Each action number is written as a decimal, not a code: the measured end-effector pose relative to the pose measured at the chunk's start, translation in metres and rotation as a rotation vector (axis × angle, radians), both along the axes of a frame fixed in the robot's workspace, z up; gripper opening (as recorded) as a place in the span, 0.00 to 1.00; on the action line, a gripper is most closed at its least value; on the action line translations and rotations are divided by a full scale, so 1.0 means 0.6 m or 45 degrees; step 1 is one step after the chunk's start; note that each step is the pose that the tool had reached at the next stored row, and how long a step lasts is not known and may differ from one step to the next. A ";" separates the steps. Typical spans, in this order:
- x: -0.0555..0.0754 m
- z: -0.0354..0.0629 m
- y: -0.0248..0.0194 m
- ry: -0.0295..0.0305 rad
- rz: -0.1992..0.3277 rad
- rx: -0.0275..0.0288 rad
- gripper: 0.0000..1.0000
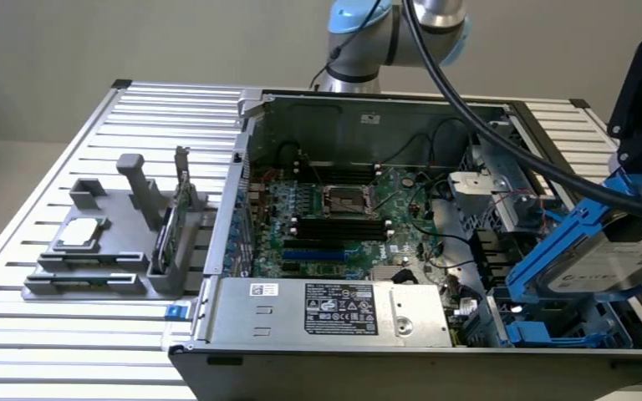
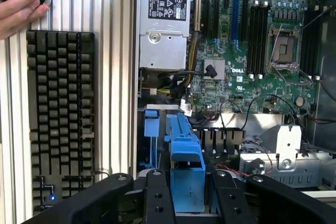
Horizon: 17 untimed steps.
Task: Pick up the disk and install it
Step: 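Pick up the disk, then insert the disk into the insertion slot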
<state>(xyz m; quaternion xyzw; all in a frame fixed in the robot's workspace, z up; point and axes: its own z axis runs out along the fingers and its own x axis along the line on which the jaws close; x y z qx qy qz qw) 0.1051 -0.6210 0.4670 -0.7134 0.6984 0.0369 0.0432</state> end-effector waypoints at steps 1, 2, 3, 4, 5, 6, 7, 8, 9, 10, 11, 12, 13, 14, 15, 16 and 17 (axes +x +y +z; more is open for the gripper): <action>0.000 -0.001 0.0006 0.0000 -0.003 0.0004 0.33; 0.000 -0.002 0.0013 0.0000 -0.007 0.0004 0.33; 0.000 -0.003 0.0018 0.0000 -0.012 0.0004 0.33; 0.000 -0.003 0.0023 0.0000 -0.017 0.0004 0.33; 0.000 -0.004 0.0025 0.0000 -0.021 0.0006 0.33; 0.000 -0.004 0.0029 0.0000 -0.023 0.0006 0.33; 0.000 -0.003 0.0035 0.0001 -0.024 -0.0004 0.33; 0.000 -0.004 0.0036 0.0000 -0.024 -0.0025 0.33; 0.000 -0.004 0.0035 0.0000 -0.024 -0.0024 0.33; 0.000 -0.004 0.0036 0.0000 -0.024 -0.0024 0.33; 0.000 -0.004 0.0035 0.0000 -0.025 -0.0025 0.33; 0.000 -0.004 0.0036 0.0000 -0.025 -0.0025 0.33; 0.000 -0.004 0.0035 0.0000 -0.025 -0.0025 0.33; 0.000 -0.004 0.0035 0.0000 -0.025 -0.0025 0.33; 0.000 -0.004 0.0035 -0.0001 -0.025 -0.0025 0.33; 0.000 -0.004 0.0035 0.0000 -0.025 -0.0025 0.33; 0.000 -0.004 0.0035 0.0000 -0.024 -0.0025 0.33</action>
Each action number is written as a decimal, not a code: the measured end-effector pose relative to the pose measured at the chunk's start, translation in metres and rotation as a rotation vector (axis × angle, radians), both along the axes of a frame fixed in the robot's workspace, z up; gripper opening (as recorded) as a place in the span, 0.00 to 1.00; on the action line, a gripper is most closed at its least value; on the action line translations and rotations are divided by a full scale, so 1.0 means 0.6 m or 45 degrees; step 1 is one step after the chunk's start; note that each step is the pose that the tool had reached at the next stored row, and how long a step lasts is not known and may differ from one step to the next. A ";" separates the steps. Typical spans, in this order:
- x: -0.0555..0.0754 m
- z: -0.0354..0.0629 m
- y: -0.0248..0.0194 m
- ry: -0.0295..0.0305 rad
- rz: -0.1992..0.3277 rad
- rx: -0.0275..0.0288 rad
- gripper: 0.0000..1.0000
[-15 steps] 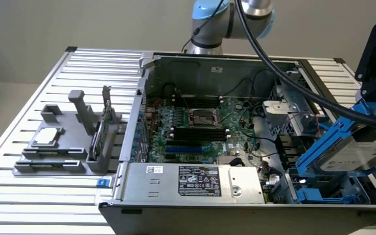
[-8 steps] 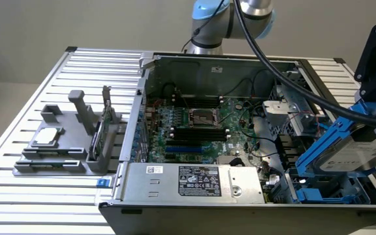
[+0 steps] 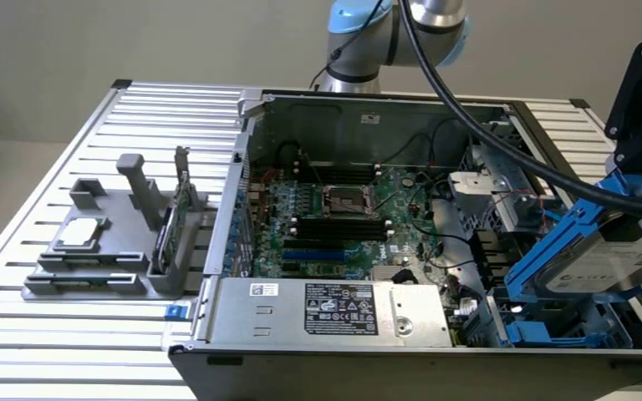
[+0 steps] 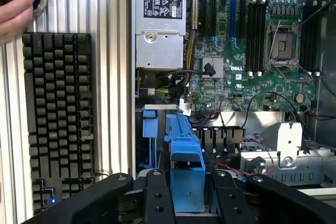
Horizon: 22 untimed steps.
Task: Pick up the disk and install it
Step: 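Insert the disk into the insertion slot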
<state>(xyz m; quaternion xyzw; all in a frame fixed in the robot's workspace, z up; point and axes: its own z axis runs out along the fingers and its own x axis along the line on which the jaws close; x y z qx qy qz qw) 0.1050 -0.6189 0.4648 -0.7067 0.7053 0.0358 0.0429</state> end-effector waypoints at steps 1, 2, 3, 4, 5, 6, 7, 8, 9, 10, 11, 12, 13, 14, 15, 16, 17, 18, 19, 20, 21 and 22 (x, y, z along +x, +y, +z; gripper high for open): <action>0.000 0.000 0.0000 0.0000 0.000 0.0000 0.33; 0.000 0.000 0.0000 0.0000 0.000 -0.0001 0.33; 0.000 0.000 0.0000 0.0000 0.000 0.0000 0.33; 0.000 0.000 0.0000 0.0002 0.000 -0.0001 0.33; 0.000 0.000 0.0000 0.0015 0.000 -0.0002 0.33; 0.000 -0.001 0.0000 0.0043 0.000 -0.0003 0.33; 0.000 -0.001 0.0001 0.0091 0.000 -0.0002 0.33; 0.001 -0.001 0.0000 0.0143 0.000 -0.0002 0.33; 0.001 -0.001 0.0000 0.0214 0.001 0.0000 0.33; 0.003 -0.002 0.0000 0.0303 0.002 0.0002 0.33; 0.004 -0.002 0.0000 0.0391 0.004 0.0002 0.33; 0.006 -0.002 0.0000 0.0470 0.006 0.0001 0.33; 0.009 -0.002 0.0000 0.0508 0.007 -0.0002 0.33; 0.012 -0.003 0.0000 0.0524 0.008 0.0000 0.33; 0.014 -0.003 0.0001 0.0533 0.009 -0.0002 0.33; 0.015 -0.004 0.0001 0.0536 0.011 -0.0002 0.33; 0.015 -0.005 0.0001 0.0537 0.013 -0.0004 0.33; 0.015 -0.006 -0.0001 0.0537 0.016 -0.0005 0.33; 0.015 -0.007 -0.0001 0.0537 0.019 -0.0004 0.33; 0.015 -0.008 -0.0002 0.0537 0.022 -0.0005 0.33; 0.015 -0.008 -0.0002 0.0537 0.025 -0.0005 0.33; 0.015 -0.009 -0.0002 0.0537 0.026 -0.0005 0.33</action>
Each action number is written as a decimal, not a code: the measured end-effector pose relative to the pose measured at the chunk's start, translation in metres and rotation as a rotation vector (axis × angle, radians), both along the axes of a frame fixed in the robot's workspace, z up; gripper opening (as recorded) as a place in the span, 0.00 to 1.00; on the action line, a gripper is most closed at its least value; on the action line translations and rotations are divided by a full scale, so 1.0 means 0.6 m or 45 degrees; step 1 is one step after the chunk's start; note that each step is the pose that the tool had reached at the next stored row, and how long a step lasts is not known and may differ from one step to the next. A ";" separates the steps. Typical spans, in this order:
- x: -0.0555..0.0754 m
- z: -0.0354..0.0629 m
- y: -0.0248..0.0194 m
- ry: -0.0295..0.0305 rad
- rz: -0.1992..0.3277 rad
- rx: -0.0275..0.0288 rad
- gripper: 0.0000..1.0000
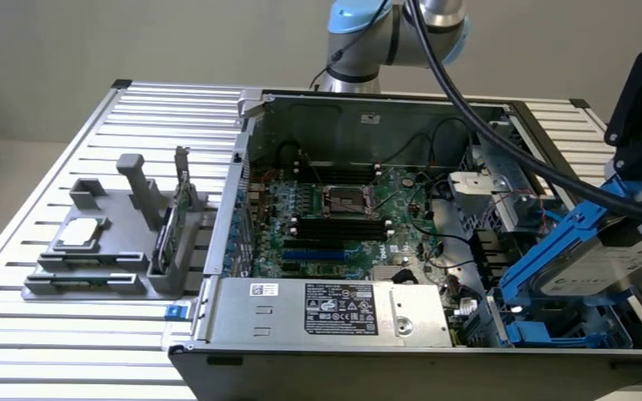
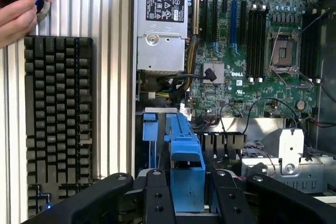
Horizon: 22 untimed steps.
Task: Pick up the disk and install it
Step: 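Insert the disk into the insertion slot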
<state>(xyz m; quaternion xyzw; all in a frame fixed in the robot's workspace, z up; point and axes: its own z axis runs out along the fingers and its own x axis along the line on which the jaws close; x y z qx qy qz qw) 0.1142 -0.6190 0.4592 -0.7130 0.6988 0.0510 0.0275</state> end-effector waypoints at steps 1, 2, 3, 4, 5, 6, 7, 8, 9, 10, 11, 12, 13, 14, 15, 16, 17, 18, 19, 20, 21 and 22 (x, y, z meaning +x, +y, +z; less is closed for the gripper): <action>0.000 0.000 -0.0001 0.0000 0.001 -0.0001 0.33; 0.000 -0.001 -0.0001 0.0000 0.001 0.0000 0.33; 0.000 -0.001 -0.0002 0.0000 0.001 0.0000 0.33; 0.000 -0.001 -0.0002 0.0000 0.001 -0.0001 0.33; 0.000 -0.001 -0.0001 0.0000 0.001 0.0000 0.33; 0.000 -0.001 -0.0002 -0.0001 0.001 0.0000 0.33; 0.000 -0.002 -0.0001 -0.0003 0.001 0.0000 0.33; 0.000 -0.002 -0.0002 -0.0003 0.001 0.0002 0.33; 0.000 -0.002 -0.0004 -0.0003 0.000 0.0001 0.33; 0.000 -0.003 -0.0006 -0.0003 0.000 0.0001 0.33; 0.001 -0.003 -0.0009 -0.0003 0.000 0.0000 0.33; 0.001 -0.004 -0.0012 -0.0002 0.000 0.0003 0.33; 0.001 -0.004 -0.0016 -0.0003 0.000 0.0004 0.33; 0.001 -0.004 -0.0020 -0.0003 -0.001 0.0001 0.33; 0.001 -0.005 -0.0022 -0.0003 -0.001 0.0001 0.33; 0.001 -0.005 -0.0023 -0.0003 -0.001 -0.0001 0.33; 0.001 -0.005 -0.0023 -0.0003 -0.001 -0.0001 0.33; 0.001 -0.005 -0.0026 -0.0003 -0.002 0.0001 0.33; 0.001 -0.006 -0.0031 -0.0003 -0.002 0.0006 0.33; 0.001 -0.007 -0.0037 -0.0003 -0.002 0.0005 0.33; 0.001 -0.007 -0.0043 -0.0003 -0.003 0.0005 0.33; 0.001 -0.008 -0.0050 -0.0003 -0.003 0.0005 0.33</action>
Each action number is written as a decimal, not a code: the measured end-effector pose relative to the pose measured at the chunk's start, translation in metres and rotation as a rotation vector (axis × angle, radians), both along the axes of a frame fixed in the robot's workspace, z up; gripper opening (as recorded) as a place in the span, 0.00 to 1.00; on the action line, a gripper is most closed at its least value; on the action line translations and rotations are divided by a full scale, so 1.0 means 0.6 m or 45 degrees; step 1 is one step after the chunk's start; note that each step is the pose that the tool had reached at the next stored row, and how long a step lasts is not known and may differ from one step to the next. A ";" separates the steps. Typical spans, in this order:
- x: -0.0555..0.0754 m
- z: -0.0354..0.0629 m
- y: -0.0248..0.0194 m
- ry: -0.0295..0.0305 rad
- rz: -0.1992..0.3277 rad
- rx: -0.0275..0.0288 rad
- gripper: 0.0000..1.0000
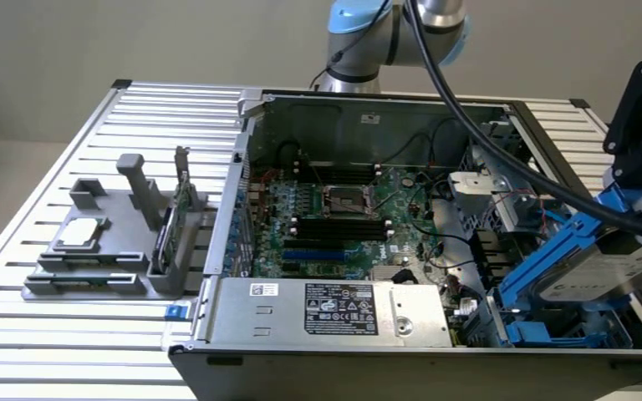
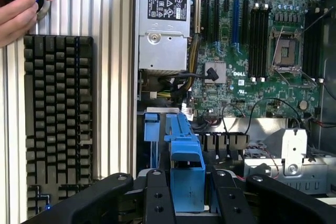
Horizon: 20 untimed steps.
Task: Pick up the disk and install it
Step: 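Insert the disk into the insertion slot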
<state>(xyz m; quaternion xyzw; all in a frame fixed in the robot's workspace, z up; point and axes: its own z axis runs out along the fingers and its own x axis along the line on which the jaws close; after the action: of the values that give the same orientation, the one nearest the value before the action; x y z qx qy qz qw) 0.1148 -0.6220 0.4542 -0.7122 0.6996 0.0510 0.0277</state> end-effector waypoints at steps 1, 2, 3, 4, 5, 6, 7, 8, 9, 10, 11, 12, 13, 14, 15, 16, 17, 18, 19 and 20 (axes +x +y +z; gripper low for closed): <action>0.000 -0.001 -0.0007 0.0000 0.000 0.0000 0.33; 0.000 -0.002 -0.0012 0.0000 0.000 0.0000 0.33; 0.000 -0.002 -0.0014 0.0000 0.000 -0.0003 0.33; 0.000 -0.002 -0.0016 -0.0001 0.000 -0.0004 0.33; 0.000 -0.003 -0.0020 -0.0002 0.000 0.0002 0.33; 0.000 -0.004 -0.0023 -0.0003 0.000 0.0004 0.33; 0.000 -0.005 -0.0026 -0.0005 0.000 0.0003 0.33; 0.000 -0.006 -0.0029 -0.0007 0.000 0.0002 0.33; 0.000 -0.006 -0.0030 -0.0009 0.000 0.0004 0.33; 0.000 -0.006 -0.0030 -0.0013 0.000 0.0008 0.33; 0.000 -0.007 -0.0030 -0.0023 0.000 0.0018 0.33; 0.000 -0.007 -0.0031 -0.0036 0.000 0.0025 0.33; 0.000 -0.007 -0.0031 -0.0047 0.000 0.0027 0.33; 0.000 -0.008 -0.0031 -0.0055 0.000 0.0031 0.33; 0.000 -0.008 -0.0031 -0.0060 0.000 0.0032 0.33; 0.000 -0.008 -0.0033 -0.0062 0.000 0.0032 0.33; 0.000 -0.008 -0.0034 -0.0065 0.000 0.0033 0.33; 0.000 -0.009 -0.0034 -0.0068 0.000 0.0035 0.33; 0.000 -0.010 -0.0034 -0.0074 0.000 0.0035 0.33; 0.000 -0.010 -0.0034 -0.0079 0.000 0.0033 0.33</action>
<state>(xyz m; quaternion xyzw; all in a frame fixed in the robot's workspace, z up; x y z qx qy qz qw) 0.1148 -0.6241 0.4482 -0.7122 0.6996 0.0497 0.0308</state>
